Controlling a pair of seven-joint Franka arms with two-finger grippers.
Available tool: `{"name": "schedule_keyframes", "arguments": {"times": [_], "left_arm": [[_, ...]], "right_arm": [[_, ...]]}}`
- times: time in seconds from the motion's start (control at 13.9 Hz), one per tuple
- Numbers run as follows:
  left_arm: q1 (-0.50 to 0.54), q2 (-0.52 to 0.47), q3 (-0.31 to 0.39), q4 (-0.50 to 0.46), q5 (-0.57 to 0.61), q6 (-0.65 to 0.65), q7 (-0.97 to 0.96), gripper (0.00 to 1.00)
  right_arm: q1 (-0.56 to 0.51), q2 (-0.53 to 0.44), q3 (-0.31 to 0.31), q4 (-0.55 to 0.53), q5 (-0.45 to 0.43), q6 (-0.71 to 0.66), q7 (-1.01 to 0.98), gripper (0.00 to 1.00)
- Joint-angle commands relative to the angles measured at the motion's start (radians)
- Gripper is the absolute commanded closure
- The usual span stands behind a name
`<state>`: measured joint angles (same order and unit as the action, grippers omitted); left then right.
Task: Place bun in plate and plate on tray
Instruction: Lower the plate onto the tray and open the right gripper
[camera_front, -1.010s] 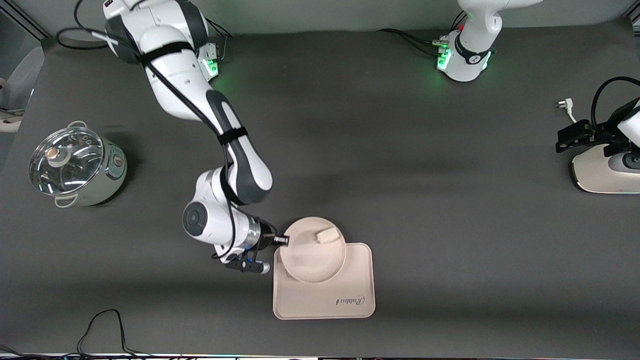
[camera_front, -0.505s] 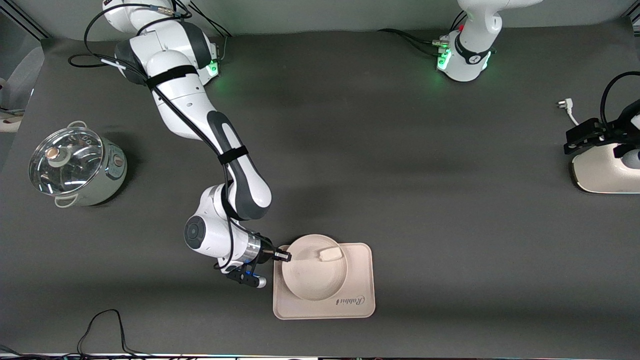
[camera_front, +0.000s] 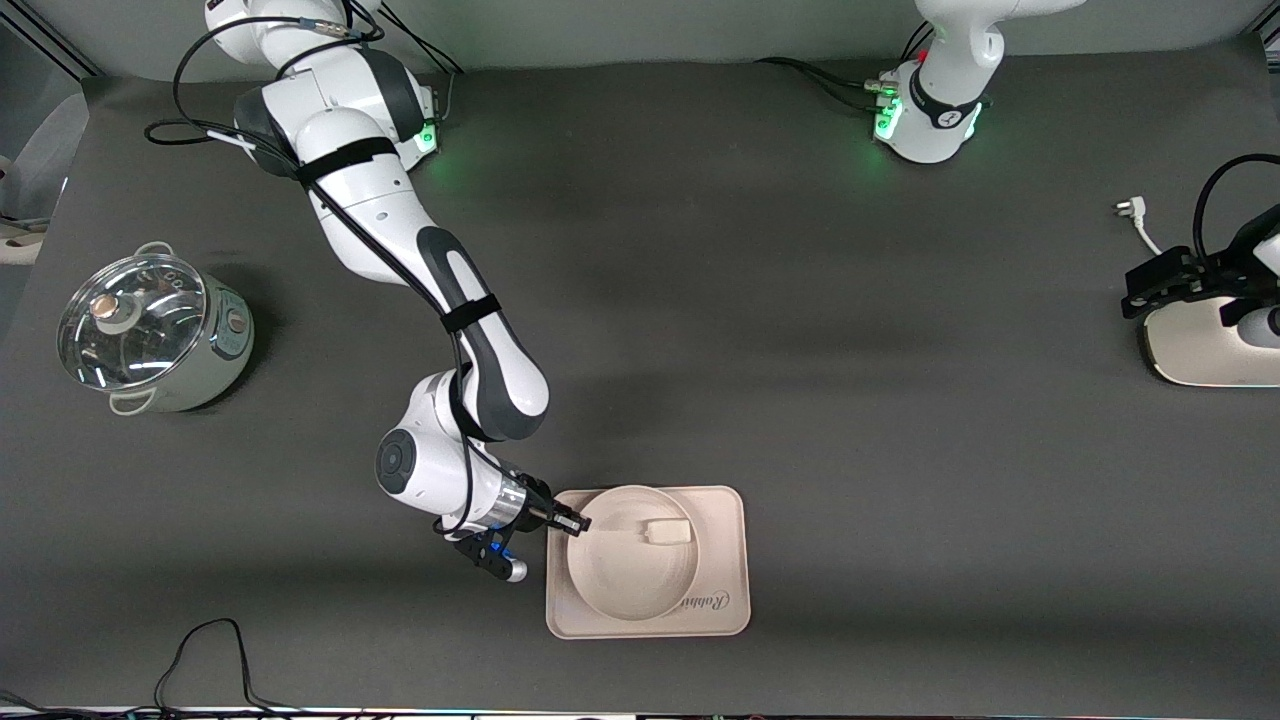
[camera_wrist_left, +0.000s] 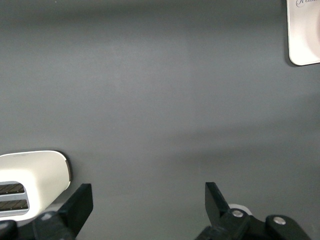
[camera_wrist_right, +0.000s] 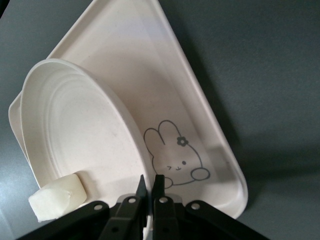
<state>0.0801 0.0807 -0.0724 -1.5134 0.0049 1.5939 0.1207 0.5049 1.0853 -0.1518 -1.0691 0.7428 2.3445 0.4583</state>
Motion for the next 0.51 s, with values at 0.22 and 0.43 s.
{"name": "schedule_keyframes", "arguments": {"times": [0.22, 0.43], "left_arm": [[0.004, -0.007, 0.006, -0.017, -0.02, 0.024, 0.004, 0.0], [0.004, -0.001, 0.013, -0.016, -0.045, 0.023, 0.001, 0.0]], "right_arm": [[0.014, 0.022, 0.002, 0.043, -0.019, 0.006, 0.031, 0.7], [0.009, -0.001, -0.002, 0.043, -0.132, -0.04, 0.034, 0.0]]}}
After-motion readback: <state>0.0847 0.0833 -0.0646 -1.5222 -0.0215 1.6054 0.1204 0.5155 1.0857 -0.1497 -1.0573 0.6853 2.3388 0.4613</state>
